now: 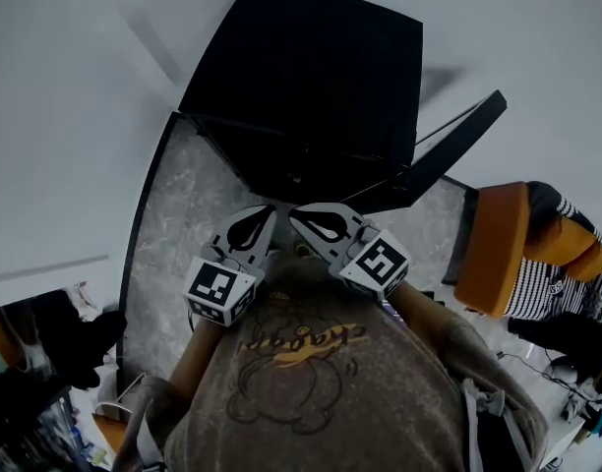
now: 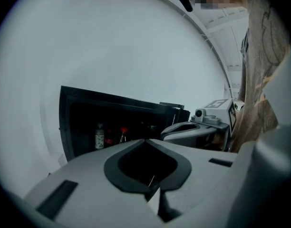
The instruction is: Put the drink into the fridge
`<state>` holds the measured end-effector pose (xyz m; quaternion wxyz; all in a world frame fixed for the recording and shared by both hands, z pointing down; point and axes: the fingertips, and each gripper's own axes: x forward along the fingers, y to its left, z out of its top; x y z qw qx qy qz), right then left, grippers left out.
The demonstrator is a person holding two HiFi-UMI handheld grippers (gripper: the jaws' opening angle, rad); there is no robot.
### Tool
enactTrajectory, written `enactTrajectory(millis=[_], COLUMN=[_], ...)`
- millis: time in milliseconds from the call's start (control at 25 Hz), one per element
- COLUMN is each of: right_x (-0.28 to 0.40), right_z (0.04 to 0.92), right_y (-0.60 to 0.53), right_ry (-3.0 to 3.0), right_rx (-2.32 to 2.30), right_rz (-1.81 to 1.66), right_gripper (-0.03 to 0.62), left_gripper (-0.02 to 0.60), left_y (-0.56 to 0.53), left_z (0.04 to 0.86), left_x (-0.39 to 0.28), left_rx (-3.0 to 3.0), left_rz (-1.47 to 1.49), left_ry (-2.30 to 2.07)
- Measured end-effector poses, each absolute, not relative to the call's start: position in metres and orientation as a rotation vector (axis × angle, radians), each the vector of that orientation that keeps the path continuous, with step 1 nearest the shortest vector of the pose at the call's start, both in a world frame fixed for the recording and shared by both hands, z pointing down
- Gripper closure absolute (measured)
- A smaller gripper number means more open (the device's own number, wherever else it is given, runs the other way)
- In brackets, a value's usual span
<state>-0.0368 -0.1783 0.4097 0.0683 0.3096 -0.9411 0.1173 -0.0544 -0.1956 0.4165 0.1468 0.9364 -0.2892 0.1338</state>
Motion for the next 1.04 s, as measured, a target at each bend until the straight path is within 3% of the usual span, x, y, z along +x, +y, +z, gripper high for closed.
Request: enactTrajectory(millis=[1040], right_x=[-0.022], right_z=[0.407], right_y=[-0.194], right_ry=[-2.816], right_rx=[0.836], right_rz=[0.370], right_gripper=[0.574], left_gripper=[0.577], left_y=[-0.195], left_z=[0.431], left_x=[-0.057], left_rx=[2.645], left_rz=[0.410], left_ry=[-0.762])
